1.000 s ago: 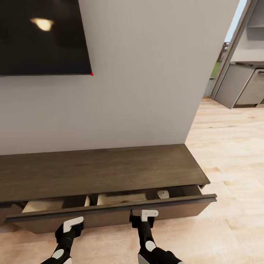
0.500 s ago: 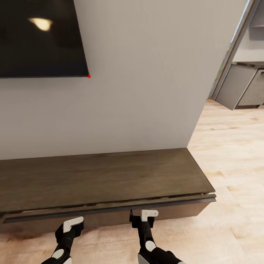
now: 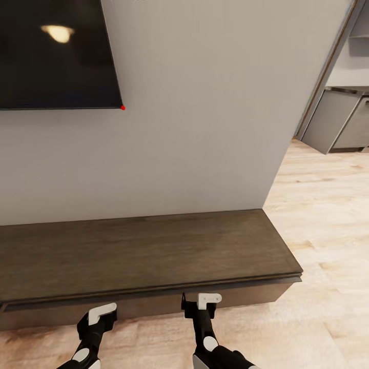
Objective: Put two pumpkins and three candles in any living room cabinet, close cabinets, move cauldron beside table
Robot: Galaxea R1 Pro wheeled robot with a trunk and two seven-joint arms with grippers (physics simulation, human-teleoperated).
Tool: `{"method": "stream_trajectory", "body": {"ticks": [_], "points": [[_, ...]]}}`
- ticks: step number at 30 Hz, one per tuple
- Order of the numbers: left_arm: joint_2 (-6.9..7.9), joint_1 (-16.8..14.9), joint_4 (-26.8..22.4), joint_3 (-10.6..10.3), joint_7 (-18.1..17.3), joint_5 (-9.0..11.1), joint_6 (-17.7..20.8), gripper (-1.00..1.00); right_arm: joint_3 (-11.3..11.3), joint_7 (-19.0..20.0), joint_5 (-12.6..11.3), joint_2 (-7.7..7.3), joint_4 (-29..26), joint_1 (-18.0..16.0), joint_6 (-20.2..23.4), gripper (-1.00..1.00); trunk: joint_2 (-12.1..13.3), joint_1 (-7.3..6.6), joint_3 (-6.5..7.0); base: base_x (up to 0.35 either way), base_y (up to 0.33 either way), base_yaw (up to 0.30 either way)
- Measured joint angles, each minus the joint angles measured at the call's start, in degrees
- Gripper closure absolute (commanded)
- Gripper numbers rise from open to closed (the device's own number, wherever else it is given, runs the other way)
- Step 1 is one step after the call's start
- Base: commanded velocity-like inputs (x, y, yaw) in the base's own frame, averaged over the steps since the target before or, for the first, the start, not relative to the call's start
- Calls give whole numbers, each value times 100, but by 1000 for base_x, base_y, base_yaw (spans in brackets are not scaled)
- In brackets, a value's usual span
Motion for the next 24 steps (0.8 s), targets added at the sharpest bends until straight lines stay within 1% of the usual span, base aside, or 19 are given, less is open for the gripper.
{"method": "stream_trajectory", "body": {"ticks": [6, 16, 21, 23, 24], "points": [[0, -2, 0, -4, 0, 0, 0, -100, -2, -1, -7, 0, 1, 0, -3, -100, 0, 2, 0, -179, 0, 0], [0, -3, -8, 0, 0, 2, 13, -100, -4, -14, -26, 0, -7, 0, 44, -100, 0, 3, 0, -323, 0, 0], [4, -4, -48, 23, 6, 77, 100, -100, -15, -17, -69, 0, -10, 0, 110, -100, 0, 2, 0, -258, 0, 0], [18, -4, -74, 36, 11, 90, 369, -100, -29, -18, -71, 0, -34, 0, 314, -100, 0, 1, 0, -126, 0, 0], [27, -4, -105, 44, 12, 88, 602, -100, -36, -20, -70, 0, -54, 0, 472, -100, 0, 1, 0, -70, 0, 0]]}}
